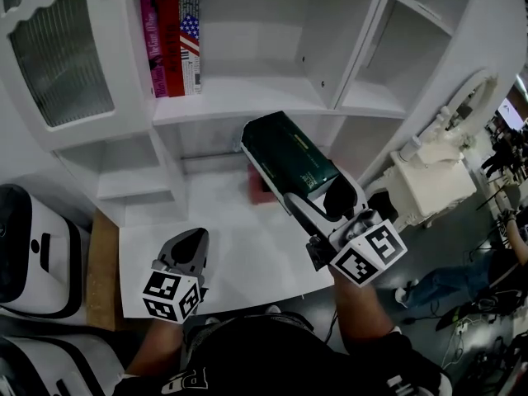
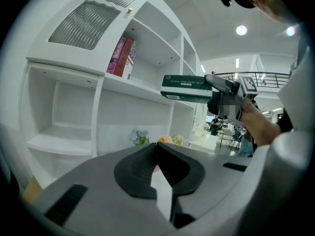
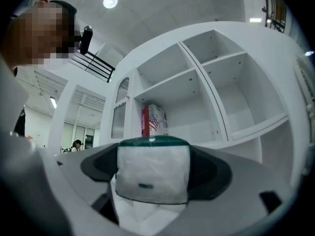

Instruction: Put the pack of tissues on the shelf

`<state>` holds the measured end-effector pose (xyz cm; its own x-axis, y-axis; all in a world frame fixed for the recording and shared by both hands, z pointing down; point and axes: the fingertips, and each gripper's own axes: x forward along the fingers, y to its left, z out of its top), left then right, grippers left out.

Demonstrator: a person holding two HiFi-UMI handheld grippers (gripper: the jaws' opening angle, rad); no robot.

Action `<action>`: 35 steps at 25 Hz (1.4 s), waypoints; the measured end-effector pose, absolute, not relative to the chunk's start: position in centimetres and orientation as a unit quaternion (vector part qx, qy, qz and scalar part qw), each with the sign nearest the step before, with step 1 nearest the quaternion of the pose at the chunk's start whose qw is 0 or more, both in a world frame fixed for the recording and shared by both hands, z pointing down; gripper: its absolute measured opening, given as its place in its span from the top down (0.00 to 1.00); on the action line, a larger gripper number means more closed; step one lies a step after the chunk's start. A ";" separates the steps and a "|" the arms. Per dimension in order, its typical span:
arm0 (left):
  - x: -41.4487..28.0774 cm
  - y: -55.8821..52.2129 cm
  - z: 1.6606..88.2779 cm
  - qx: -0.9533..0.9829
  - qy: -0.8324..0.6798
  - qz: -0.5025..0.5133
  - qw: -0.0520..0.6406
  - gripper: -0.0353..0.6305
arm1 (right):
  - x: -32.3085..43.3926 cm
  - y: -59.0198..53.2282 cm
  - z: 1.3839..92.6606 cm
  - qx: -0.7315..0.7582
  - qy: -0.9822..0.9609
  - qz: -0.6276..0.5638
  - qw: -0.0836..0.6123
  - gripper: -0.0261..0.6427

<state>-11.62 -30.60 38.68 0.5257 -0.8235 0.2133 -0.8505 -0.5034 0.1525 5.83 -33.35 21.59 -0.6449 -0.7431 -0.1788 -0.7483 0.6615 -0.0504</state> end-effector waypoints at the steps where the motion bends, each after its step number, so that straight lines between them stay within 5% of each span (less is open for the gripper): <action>1: -11.7 -30.6 38.7 0.864 -0.485 0.056 0.120 0.92 | 5.9 -33.5 21.0 -0.412 0.906 0.020 0.095 0.33; 35: -15.4 -27.9 41.5 0.831 -0.533 0.061 0.148 0.92 | 4.9 -48.2 13.9 -0.505 0.857 0.038 0.099 0.33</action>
